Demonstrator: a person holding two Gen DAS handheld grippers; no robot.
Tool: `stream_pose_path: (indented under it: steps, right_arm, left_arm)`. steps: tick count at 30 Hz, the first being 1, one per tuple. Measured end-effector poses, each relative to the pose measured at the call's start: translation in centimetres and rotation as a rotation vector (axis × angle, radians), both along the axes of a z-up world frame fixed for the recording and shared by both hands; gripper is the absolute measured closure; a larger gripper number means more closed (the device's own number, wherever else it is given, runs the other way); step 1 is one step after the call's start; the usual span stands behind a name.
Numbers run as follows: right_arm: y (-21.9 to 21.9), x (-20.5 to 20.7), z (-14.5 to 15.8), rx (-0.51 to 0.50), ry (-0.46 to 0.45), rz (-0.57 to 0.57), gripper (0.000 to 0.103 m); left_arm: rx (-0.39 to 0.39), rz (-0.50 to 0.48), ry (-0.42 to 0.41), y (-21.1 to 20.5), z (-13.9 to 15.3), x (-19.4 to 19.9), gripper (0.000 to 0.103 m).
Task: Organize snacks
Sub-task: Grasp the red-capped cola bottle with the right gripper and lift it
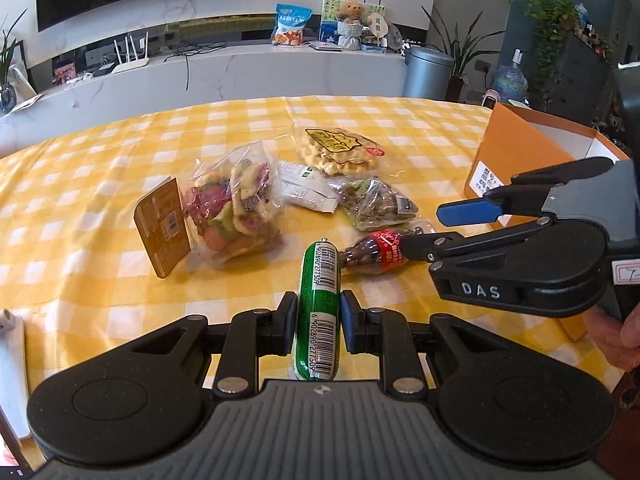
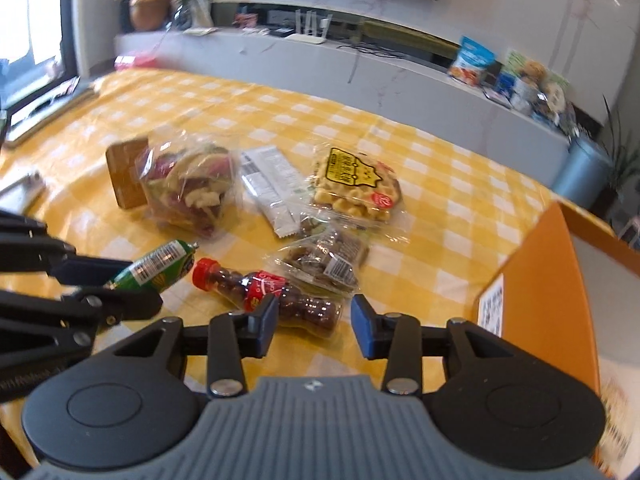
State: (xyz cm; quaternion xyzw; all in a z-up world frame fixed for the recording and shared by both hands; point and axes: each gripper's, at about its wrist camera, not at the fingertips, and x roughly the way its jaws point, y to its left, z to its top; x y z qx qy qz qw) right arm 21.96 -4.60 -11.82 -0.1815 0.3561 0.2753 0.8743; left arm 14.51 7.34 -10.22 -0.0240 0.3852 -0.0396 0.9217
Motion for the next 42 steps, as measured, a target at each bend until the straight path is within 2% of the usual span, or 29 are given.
stream_pose_path:
  steps: [2, 10, 13, 15, 16, 19, 21, 26, 31, 42]
  right_arm:
    - [0.4, 0.2, -0.1, -0.02, -0.008, 0.028, 0.062]
    - [1.6, 1.1, -1.0, -0.059, -0.004, 0.132, 0.044]
    - [1.8, 1.4, -1.4, -0.068, -0.001, 0.134, 0.044]
    - [1.9, 1.5, -1.5, -0.071, 0.014, 0.135, 0.047]
    - [1.9, 1.4, -1.6, -0.074, 0.022, 0.139, 0.053]
    - [2.0, 0.8, -1.6, -0.093, 0.018, 0.152, 0.061]
    - [2.0, 0.0, -1.5, -0.102, 0.019, 0.166, 0.071]
    - [1.9, -1.5, -1.0, -0.06, 0.089, 0.204, 0.072]
    - [2.4, -1.2, -1.1, -0.033, 0.062, 0.154, 0.066]
    - [3.2, 0.4, -2.2, 0.04, 0.092, 0.086, 0.068]
  left_arm:
    - [-0.007, 0.002, 0.002, 0.1, -0.2, 0.2, 0.078]
    - [-0.027, 0.021, 0.016, 0.7, -0.6, 0.8, 0.078]
    - [-0.035, 0.032, 0.019, 0.9, -0.6, 1.1, 0.078]
    - [-0.034, 0.041, 0.021, 1.0, -0.6, 1.2, 0.078]
    - [-0.034, 0.042, 0.022, 1.1, -0.7, 1.2, 0.078]
    - [-0.039, 0.046, 0.029, 1.2, -0.7, 1.1, 0.078]
    - [-0.038, 0.053, 0.031, 1.3, -0.7, 1.1, 0.078]
    - [-0.04, 0.077, 0.051, 1.5, -0.8, 1.5, 0.078]
    - [-0.047, 0.108, 0.068, 2.0, -1.0, 1.8, 0.078]
    - [-0.16, 0.159, 0.084, 3.6, -1.2, 2.0, 0.078]
